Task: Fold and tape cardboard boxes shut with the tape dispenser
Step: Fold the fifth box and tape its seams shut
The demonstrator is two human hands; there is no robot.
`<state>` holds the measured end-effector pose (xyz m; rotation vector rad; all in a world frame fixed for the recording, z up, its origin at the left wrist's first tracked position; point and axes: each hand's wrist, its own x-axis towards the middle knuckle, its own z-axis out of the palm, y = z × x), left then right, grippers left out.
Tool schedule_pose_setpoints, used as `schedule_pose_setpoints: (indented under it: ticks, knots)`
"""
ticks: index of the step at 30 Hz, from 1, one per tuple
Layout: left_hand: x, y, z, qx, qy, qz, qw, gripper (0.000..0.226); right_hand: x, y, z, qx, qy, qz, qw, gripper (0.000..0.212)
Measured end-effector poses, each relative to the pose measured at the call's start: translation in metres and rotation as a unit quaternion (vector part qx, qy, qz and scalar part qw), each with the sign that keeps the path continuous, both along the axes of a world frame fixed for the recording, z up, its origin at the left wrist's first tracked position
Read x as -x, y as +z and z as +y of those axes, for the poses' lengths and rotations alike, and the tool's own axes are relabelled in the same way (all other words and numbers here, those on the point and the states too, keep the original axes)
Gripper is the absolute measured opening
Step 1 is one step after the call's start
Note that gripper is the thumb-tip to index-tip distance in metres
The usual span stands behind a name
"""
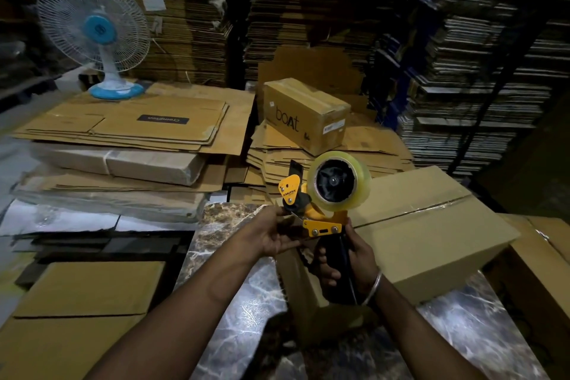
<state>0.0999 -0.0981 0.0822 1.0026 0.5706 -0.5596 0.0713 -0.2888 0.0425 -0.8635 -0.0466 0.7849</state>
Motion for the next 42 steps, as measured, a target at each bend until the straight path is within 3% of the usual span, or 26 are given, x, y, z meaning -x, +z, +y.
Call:
schedule_pose_setpoints:
  ticks: [7, 15, 20, 26, 37, 42]
  knots:
    - [0.002, 0.002, 0.005, 0.062, 0.015, 0.008, 0.998, 0.049, 0.002, 0.003, 0.000, -0.006, -0.003, -0.010, 1.000, 0.077]
    - [-0.003, 0.001, 0.017, 0.017, -0.062, 0.015, 0.998, 0.023, 0.000, 0.000, 0.000, 0.001, -0.001, -0.013, 1.000, 0.078]
    - [-0.011, 0.005, 0.028, -0.040, -0.155, 0.001, 0.987, 0.018, 0.004, 0.007, 0.001, 0.011, -0.012, -0.020, 1.000, 0.081]
    - [-0.016, 0.011, 0.039, -0.021, -0.126, 0.022, 0.992, 0.017, 0.009, 0.008, 0.001, 0.035, -0.025, -0.026, 0.999, 0.080]
    - [-0.038, 0.003, 0.045, -0.141, -0.133, -0.022, 0.981, 0.011, 0.026, 0.011, 0.006, 0.116, -0.061, -0.012, 0.991, 0.076]
    - [-0.049, -0.002, 0.036, -0.256, -0.172, -0.110, 0.945, 0.025, 0.036, 0.023, 0.015, 0.184, -0.095, 0.009, 0.978, 0.068]
